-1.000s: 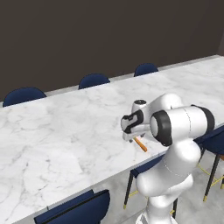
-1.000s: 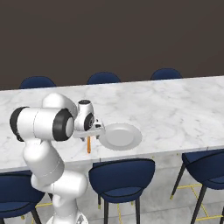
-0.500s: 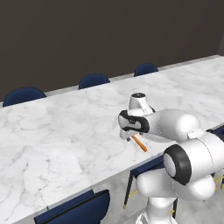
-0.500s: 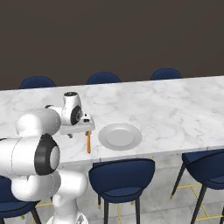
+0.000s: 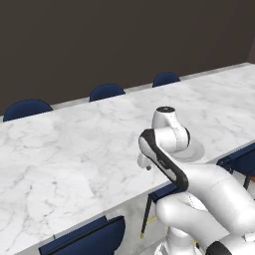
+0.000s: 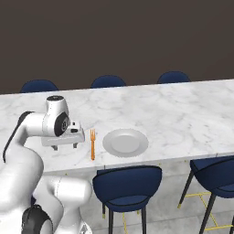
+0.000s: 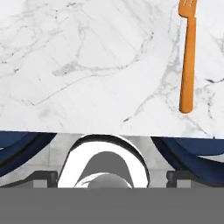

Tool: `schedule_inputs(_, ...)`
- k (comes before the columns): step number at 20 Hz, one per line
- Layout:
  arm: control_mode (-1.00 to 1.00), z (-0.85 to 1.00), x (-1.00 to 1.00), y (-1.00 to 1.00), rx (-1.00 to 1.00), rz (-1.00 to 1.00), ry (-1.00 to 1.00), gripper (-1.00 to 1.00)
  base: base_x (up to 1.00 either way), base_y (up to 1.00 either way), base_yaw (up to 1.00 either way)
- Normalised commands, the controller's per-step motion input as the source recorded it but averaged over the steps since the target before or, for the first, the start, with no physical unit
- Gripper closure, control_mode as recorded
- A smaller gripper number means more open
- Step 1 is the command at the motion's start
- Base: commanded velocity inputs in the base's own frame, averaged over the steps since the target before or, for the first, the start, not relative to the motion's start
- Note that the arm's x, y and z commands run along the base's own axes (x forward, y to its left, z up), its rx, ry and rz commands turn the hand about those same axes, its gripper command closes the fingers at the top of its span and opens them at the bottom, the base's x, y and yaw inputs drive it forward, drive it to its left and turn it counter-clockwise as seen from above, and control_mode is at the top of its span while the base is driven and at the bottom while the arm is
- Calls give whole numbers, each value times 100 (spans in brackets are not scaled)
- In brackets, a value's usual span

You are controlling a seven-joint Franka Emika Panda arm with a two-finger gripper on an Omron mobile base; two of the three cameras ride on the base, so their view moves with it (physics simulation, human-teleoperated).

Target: Take the fork and place it on the left side of the plate. Then take the spoon and place it on the right side of the plate. Make sure they're directly next to the plate.

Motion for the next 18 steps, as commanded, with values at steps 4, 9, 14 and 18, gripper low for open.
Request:
schedule_inputs(4, -100, 38, -100, 2, 1, 0, 0, -100, 0, 0, 0)
schedule_inputs(9, -100, 5, -96, 0, 0, 0, -2, -100, 0, 0, 0)
schedule_inputs(14, -100, 0, 0, 0, 0, 0, 0, -100, 0, 0, 0)
schedule_inputs(18, -100, 0, 0, 0, 0, 0, 0, -100, 0, 0, 0)
